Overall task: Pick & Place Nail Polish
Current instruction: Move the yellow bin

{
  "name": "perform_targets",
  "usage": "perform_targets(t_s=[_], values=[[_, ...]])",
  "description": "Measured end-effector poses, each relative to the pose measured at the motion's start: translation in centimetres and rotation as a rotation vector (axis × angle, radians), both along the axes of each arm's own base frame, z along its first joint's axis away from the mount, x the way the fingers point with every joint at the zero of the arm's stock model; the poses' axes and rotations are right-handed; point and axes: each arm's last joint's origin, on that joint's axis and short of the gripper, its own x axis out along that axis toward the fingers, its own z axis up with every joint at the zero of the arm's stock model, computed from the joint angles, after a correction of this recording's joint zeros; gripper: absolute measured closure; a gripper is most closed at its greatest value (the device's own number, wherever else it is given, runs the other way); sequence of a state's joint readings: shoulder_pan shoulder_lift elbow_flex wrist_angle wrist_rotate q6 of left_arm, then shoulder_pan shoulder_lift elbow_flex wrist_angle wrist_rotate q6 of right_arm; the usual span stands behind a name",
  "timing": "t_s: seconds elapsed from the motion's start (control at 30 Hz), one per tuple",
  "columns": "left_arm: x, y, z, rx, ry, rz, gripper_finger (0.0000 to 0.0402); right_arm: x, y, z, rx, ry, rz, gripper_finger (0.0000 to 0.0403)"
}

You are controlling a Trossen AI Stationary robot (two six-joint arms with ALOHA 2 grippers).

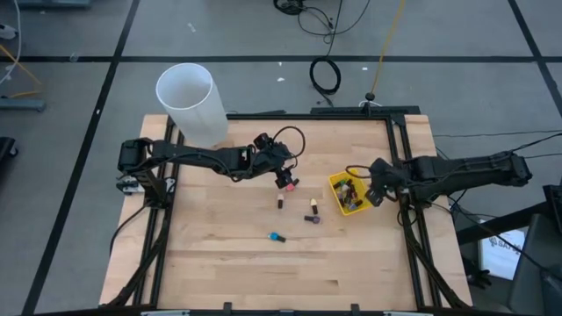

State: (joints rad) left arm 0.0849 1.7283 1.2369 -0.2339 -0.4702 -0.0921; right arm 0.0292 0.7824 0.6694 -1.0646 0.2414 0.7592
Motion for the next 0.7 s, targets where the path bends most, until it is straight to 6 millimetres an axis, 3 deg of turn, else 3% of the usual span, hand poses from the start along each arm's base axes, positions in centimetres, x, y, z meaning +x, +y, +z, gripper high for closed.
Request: perform_targets(t_s=[0.13, 0.33, 0.7], values=[[0.0, 0.0, 0.0, -0.001, 0.006, 0.0, 0.0041, -0.8, 0.0, -1.5, 0.031, 0.071, -0.087, 0.0287], [0.0, 0.0, 0.0, -0.003, 0.004, 0.002, 0.0041, -0.5, 0.3, -3.4, 0.124, 0.045, -0.076, 0.0321], [-0.2, 0.0, -0.2, -0.012, 0.016, 0.01, 0.0041, 0.6, 0.7, -3.4, 0.229, -0.065, 0.001, 0.0349]])
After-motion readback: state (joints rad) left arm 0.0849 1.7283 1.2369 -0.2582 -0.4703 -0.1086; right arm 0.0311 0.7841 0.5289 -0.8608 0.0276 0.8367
